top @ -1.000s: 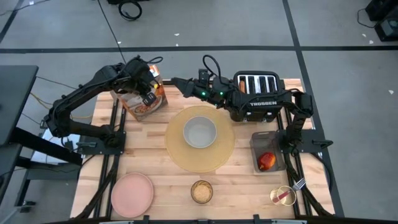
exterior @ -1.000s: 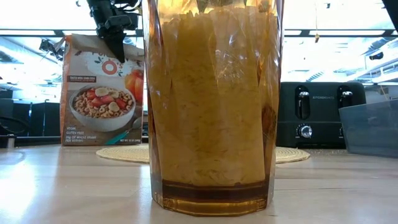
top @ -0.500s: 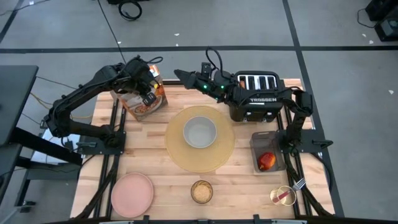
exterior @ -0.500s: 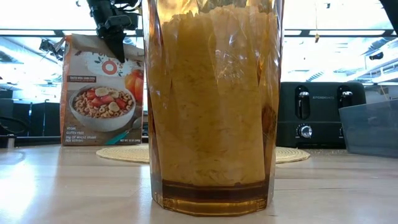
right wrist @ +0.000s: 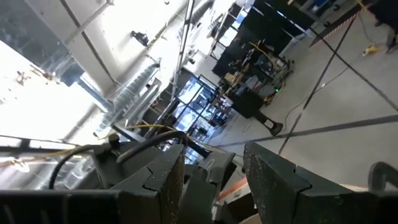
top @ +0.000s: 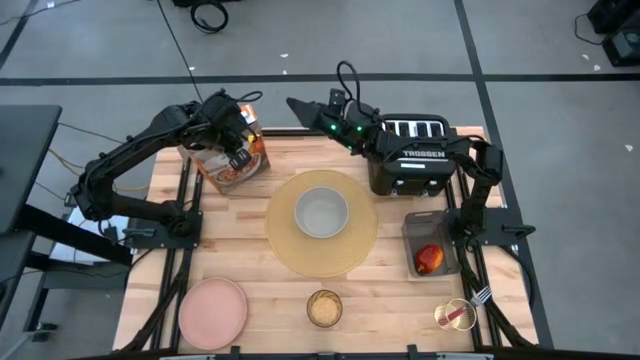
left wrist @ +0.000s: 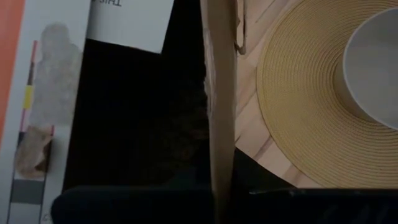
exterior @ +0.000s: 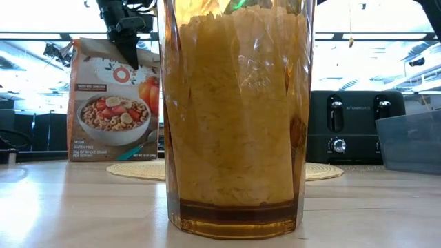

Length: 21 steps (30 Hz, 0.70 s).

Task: Arrange a breakfast setting
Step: Pour the cereal from the brown cereal box into the gray bowl

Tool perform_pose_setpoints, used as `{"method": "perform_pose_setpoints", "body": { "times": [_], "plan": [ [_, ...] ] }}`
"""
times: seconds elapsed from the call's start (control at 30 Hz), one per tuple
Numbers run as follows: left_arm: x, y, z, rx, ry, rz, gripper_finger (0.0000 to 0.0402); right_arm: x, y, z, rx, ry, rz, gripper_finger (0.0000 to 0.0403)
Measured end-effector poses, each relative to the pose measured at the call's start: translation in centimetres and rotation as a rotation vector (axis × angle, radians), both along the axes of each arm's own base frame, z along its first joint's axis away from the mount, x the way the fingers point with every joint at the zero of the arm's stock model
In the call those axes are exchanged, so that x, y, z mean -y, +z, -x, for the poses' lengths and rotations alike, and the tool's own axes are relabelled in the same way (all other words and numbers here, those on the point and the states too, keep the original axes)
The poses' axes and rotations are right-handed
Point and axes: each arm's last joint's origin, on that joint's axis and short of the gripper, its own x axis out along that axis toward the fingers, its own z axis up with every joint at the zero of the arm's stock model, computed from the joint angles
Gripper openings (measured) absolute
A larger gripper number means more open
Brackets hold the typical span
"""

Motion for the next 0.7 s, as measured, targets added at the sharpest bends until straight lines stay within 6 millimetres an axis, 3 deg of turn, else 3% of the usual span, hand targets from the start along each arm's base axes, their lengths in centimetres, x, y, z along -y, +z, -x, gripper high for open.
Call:
{"method": "perform_pose_setpoints", "body": {
  "times": [0.43,0.7],
  "plan": [
    [0.0,0.0,0.0,-0.007,-0.016,-0.006,0.0013,-0.3,0.6,0.0,0.05,0.061,0.05,0.0173],
    [0.0,0.0,0.0,-0.031,-0.065,-0.024,0.0006,-1.3,0.6,-0.3,-0.09,0.026,0.322,0.0182]
  ]
}}
